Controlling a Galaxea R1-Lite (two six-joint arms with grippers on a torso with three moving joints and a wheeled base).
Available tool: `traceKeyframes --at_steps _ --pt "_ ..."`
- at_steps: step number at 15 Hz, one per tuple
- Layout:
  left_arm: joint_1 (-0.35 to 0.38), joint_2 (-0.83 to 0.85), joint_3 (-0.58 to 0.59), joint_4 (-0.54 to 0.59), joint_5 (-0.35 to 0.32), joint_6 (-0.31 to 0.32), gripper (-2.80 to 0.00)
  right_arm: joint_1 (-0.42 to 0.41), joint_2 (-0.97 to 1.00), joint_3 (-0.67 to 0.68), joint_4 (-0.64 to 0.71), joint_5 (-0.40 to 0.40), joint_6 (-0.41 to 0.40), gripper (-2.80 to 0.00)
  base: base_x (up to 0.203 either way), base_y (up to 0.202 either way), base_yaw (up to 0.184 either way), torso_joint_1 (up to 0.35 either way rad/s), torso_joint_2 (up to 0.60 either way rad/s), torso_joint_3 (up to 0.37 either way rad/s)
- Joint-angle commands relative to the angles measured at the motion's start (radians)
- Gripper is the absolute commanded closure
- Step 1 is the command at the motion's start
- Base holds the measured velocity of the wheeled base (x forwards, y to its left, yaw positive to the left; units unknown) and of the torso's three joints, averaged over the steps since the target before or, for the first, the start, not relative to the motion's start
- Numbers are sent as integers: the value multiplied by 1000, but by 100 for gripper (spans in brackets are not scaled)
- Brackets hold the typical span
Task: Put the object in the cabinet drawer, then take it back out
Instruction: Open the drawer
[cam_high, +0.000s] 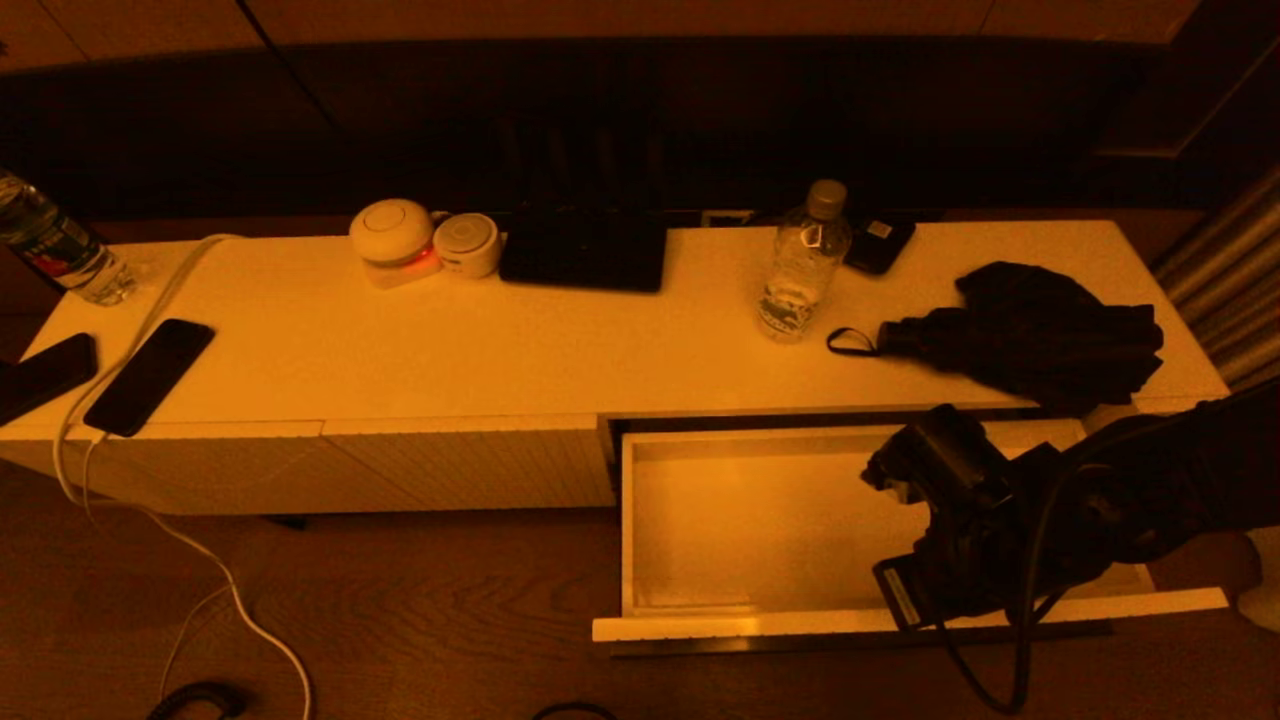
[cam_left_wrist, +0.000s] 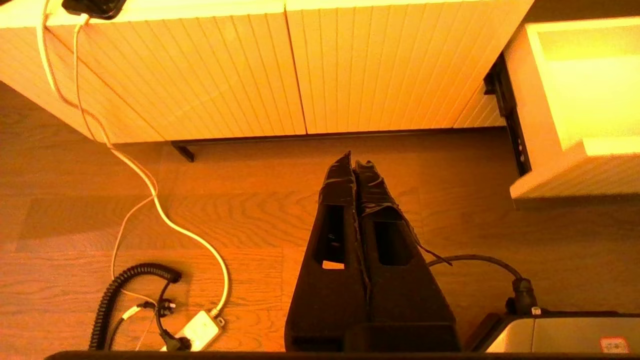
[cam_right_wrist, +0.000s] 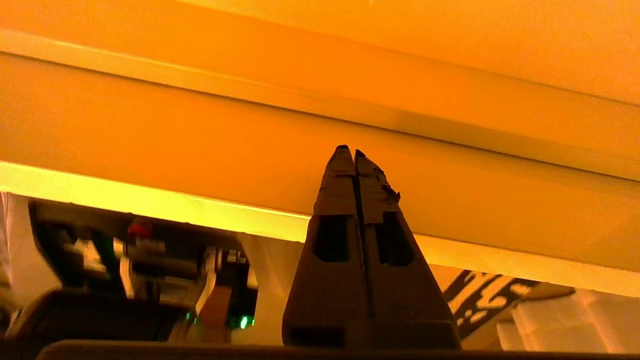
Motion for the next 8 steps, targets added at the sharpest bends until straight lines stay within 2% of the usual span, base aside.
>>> traceKeyframes --at_steps 1,8 --pt "0 0 0 0 0 0 0 6 -15 21 7 5 13 0 0 0 0 0 0 0" --pt "0 0 0 0 0 0 0 7 -51 19 3 6 21 0 0 0 0 0 0 0"
